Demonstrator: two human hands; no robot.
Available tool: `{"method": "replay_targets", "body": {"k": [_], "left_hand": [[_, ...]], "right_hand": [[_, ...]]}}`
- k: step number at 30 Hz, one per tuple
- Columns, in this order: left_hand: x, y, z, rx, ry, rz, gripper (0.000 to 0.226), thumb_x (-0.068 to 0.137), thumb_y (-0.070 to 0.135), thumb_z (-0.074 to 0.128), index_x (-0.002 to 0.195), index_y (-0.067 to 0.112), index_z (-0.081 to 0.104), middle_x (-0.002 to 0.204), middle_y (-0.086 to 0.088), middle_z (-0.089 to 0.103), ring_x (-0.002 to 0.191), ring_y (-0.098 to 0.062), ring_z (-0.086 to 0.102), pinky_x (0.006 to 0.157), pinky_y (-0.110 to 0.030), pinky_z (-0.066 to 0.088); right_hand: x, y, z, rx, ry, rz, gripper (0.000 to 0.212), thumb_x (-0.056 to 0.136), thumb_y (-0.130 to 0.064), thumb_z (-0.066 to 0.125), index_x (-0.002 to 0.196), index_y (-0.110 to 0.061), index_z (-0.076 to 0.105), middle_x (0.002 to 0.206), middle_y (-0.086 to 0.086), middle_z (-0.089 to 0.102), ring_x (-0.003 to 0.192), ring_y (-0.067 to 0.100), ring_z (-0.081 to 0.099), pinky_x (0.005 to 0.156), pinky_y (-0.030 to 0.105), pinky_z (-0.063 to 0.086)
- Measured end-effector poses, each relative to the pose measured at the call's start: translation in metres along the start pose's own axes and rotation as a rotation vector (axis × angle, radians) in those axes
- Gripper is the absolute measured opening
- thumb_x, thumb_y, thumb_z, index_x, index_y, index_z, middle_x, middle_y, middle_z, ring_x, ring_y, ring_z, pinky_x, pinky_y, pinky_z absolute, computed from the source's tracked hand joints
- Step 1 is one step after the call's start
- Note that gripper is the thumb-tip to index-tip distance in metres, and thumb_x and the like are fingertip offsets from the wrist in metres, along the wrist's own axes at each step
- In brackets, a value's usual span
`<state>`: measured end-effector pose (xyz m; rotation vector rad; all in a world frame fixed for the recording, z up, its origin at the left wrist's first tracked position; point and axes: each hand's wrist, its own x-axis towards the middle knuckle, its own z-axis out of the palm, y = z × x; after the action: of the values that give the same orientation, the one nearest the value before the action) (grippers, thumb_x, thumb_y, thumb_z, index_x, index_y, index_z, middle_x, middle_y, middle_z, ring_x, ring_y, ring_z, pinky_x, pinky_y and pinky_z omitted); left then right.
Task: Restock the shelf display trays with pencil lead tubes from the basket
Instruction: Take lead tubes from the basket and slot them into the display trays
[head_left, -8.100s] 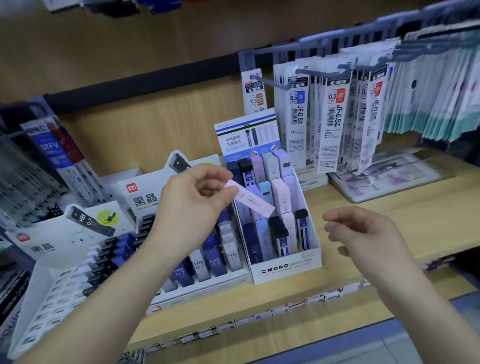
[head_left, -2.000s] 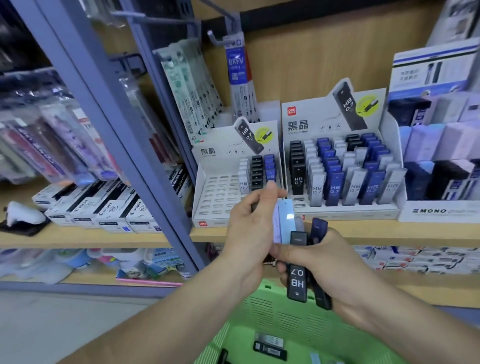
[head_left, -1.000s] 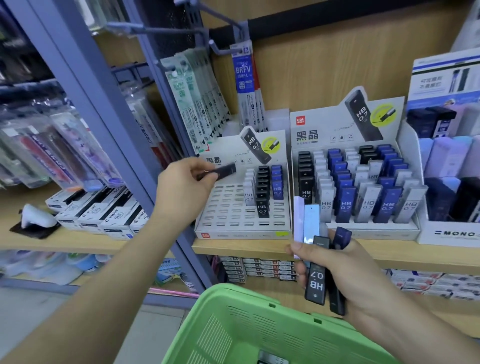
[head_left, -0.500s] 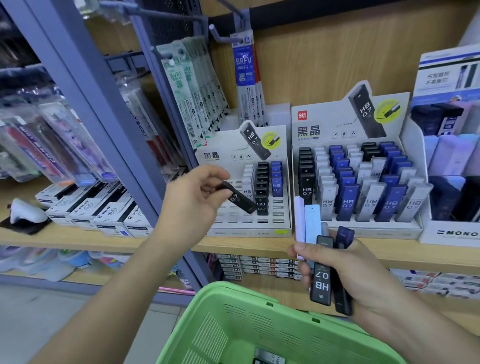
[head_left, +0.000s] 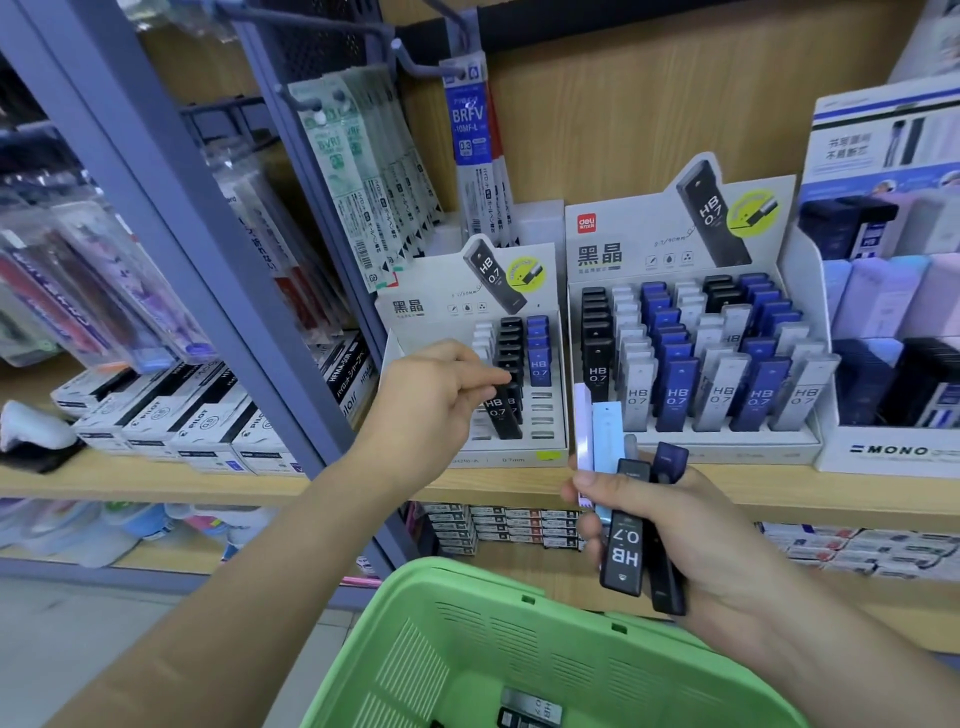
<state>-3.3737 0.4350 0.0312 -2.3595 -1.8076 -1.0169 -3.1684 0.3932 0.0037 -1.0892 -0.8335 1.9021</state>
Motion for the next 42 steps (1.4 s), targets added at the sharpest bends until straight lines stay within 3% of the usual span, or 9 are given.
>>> {"method": "replay_targets", "body": {"k": [10,13,15,19,23,28,35,39,42], "left_hand": [[-0.006,0.006,0.012,0.132,0.072,0.112,0.013,0.082,0.006,0.071,0.092,0.013,0.076,0.089,0.002,0.063,0.081,-0.018,0.059,0.074,-0.029,0.050],[-0.015,0.036,-0.004,-0.203,-0.092,-0.121,0.008,0.084,0.025,0.072,0.091,0.027,0.070,0.083,0.009,0.062,0.072,-0.008,0.057,0.070,-0.026,0.048],[-0.025,0.060,-0.010,-0.368,-0.339,-0.223,0.033,0.074,0.043,0.076,0.102,0.037,0.058,0.078,0.007,0.063,0.063,-0.005,0.057,0.063,-0.024,0.048],[-0.038,0.083,-0.005,0.066,-0.469,-0.025,0.080,0.063,0.063,0.073,0.130,0.053,0.030,0.091,0.019,0.051,0.083,0.001,0.052,0.072,-0.019,0.043],[-0.039,0.088,-0.003,-0.027,-0.407,-0.032,0.055,0.070,0.044,0.073,0.118,0.044,0.047,0.076,0.018,0.050,0.072,0.006,0.049,0.062,-0.010,0.033],[-0.045,0.090,0.000,-0.233,-0.392,-0.172,0.059,0.070,0.025,0.067,0.120,0.042,0.042,0.085,0.009,0.059,0.051,0.001,0.050,0.052,-0.014,0.033],[-0.049,0.084,0.001,-0.198,-0.292,-0.244,0.051,0.070,0.033,0.075,0.105,0.039,0.038,0.087,0.012,0.054,0.064,-0.007,0.059,0.060,-0.022,0.043],[-0.049,0.086,0.007,-0.873,-0.401,-0.695,0.044,0.075,0.021,0.080,0.101,0.016,0.044,0.073,-0.008,0.069,0.056,-0.024,0.065,0.059,-0.034,0.059],[-0.048,0.088,0.015,-0.948,-0.367,-0.663,0.031,0.073,0.014,0.079,0.094,0.007,0.057,0.068,-0.014,0.070,0.056,-0.022,0.066,0.056,-0.028,0.057]], "right_hand": [[-0.005,0.000,0.006,0.014,-0.020,0.015,0.033,0.064,-0.021,0.078,0.092,-0.003,0.073,0.079,0.010,0.072,0.051,0.013,0.058,0.057,0.029,0.048],[-0.005,0.000,0.008,0.039,-0.009,0.003,0.023,0.069,-0.022,0.078,0.085,-0.007,0.072,0.075,0.009,0.070,0.051,0.014,0.058,0.060,0.032,0.046],[-0.004,0.001,0.009,0.057,0.000,-0.005,0.017,0.074,-0.022,0.076,0.082,-0.008,0.072,0.069,0.007,0.068,0.050,0.015,0.059,0.056,0.031,0.048],[-0.005,0.001,0.012,0.059,-0.011,-0.038,0.019,0.065,-0.028,0.075,0.075,-0.012,0.071,0.068,0.005,0.065,0.052,0.014,0.057,0.051,0.026,0.049],[-0.004,0.003,0.014,0.018,0.012,-0.089,0.021,0.061,-0.033,0.073,0.072,-0.016,0.068,0.064,0.003,0.063,0.050,0.012,0.057,0.059,0.030,0.040],[-0.002,0.004,0.012,0.009,0.040,-0.159,0.023,0.074,-0.031,0.075,0.085,-0.012,0.072,0.078,0.008,0.067,0.058,0.017,0.059,0.054,0.026,0.045],[0.002,0.004,0.017,-0.004,0.127,-0.332,0.006,0.080,-0.019,0.076,0.078,-0.017,0.071,0.072,0.007,0.065,0.067,0.024,0.057,0.058,0.032,0.047],[0.000,0.000,0.017,0.035,0.223,-0.425,0.012,0.083,-0.020,0.075,0.077,-0.013,0.067,0.073,0.011,0.066,0.066,0.025,0.060,0.063,0.041,0.050],[-0.002,-0.003,0.012,0.008,0.287,-0.441,0.018,0.084,-0.025,0.074,0.070,-0.017,0.067,0.065,0.003,0.065,0.059,0.016,0.059,0.054,0.029,0.047]]}}
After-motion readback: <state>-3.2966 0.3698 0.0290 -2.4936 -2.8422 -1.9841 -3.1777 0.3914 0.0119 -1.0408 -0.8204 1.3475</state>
